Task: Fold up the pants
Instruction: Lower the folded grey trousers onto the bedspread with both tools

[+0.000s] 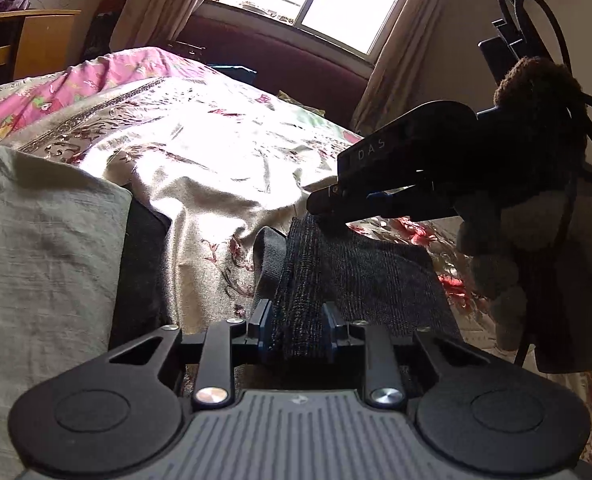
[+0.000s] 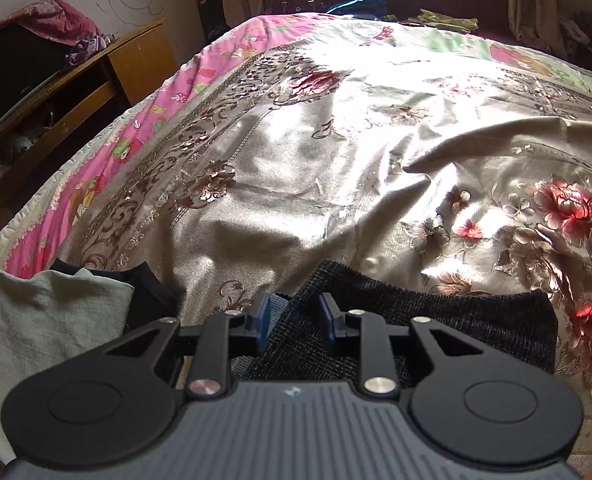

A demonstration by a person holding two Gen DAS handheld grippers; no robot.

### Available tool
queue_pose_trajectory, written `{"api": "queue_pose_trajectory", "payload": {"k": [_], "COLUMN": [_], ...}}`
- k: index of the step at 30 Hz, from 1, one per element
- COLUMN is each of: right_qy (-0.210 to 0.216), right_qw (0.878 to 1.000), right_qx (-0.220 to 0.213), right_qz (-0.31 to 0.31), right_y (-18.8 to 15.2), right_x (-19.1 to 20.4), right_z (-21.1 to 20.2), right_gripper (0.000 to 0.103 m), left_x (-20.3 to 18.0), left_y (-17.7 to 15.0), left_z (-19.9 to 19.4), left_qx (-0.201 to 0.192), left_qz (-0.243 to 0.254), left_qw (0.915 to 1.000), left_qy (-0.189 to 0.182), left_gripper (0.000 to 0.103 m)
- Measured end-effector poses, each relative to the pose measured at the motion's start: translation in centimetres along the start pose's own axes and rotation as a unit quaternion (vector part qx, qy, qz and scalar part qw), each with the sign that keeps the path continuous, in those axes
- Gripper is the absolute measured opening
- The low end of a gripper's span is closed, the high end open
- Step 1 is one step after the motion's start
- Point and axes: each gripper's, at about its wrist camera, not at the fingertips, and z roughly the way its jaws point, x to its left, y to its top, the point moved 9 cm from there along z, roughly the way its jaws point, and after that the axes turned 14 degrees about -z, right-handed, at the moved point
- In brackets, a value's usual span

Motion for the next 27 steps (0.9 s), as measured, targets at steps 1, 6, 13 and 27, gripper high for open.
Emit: {"api": "queue_pose_trajectory", "payload": {"k": [1,6,13,27], "right_qy": [-0.005,-0.033,0.000,-0.020], "right_qw": [1.000,0.999,0.999,0.997], "right_qx": [0.001,0.039,0.031,0.000], "right_qz": [0.000,-0.019,0.005,-0.081], "right_y": [-0.1,-1.6,-1.3,-1.2], "right_x": [0.0,0.3,-0.6,4.2], "right_z": [0.2,3.5,3.4,5.4], "right_gripper": [0.043,0.042,0.011,0.016], "left_x": [-0.3,-0.6,0.3,4.6], "left_y": [0.0,-0.3,-1.1,-1.0], "left_z": [-0.1,0.6,2.4,1.8], "left_qx": [0.000,0.000,0.040,0.041], "left_qz": [0.001,0.036,0.019,-0.132], "left_qw": [1.0000,0.9989,0.9989,0.9904], "left_qy": [-0.005,0.029,0.016,-0.005], "left_gripper": [0.045,0.062,0.045,0.043]}}
